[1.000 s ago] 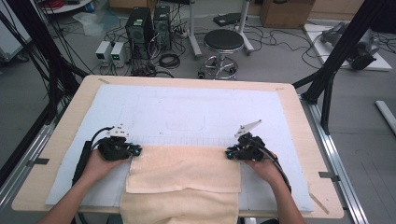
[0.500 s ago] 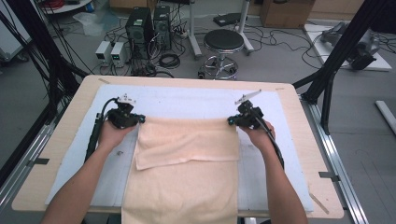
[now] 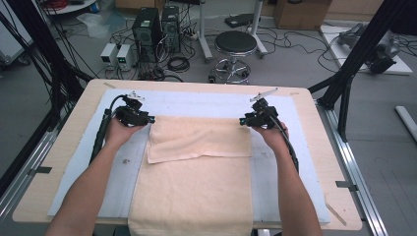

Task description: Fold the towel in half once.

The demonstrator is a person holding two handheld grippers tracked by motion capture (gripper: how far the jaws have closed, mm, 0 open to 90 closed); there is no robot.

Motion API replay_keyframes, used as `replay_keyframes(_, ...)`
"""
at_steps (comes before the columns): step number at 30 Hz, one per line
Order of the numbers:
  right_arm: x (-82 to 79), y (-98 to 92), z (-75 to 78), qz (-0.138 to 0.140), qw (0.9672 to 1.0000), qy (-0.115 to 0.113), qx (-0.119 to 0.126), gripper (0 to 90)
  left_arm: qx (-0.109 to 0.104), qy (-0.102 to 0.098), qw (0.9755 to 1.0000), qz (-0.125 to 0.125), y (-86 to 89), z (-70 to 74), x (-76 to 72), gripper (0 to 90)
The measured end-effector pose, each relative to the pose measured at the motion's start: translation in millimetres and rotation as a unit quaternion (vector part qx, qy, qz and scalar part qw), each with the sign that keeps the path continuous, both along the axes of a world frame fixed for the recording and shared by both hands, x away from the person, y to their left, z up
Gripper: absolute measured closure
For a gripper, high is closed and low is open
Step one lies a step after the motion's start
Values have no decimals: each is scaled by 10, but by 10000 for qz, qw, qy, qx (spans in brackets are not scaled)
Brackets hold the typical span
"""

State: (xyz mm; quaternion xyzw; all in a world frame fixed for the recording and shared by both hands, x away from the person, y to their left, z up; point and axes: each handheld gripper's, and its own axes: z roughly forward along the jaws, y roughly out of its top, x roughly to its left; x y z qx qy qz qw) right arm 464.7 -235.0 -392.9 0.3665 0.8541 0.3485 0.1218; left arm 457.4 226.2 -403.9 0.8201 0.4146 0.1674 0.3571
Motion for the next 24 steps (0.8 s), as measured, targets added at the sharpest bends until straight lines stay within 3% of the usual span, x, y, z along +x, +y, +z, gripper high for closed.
replay_keyframes(3,-133,26,-29,222,9997,-112,22,588,-254,24,9995,-165,78,3,-126,570)
replay_keyframes(7,-326,50,-63,392,9991,-170,-59,572,-431,-135,9987,-255,160,32,-321,532)
replay_keyframes(9,-445,52,-63,465,9987,-224,-38,567,-473,-137,9978,-443,158,81,-432,517)
replay_keyframes(11,-548,45,-52,529,9981,-305,4,562,-609,-329,9959,-578,142,117,-547,510)
replay_keyframes(14,-688,23,-35,649,9971,-403,9,542,-706,-408,9933,-822,116,147,-693,508)
replay_keyframes(17,-795,-2,-51,724,9965,-412,59,536,-786,-260,9907,-1082,98,126,-791,511)
replay_keyframes(20,-863,10,-69,809,9966,-178,-14,501,-798,-235,9894,-1194,95,84,-859,510)
replay_keyframes(24,-945,44,-5,882,9953,-349,-178,492,-806,-164,9875,-1346,90,-5,-961,510)
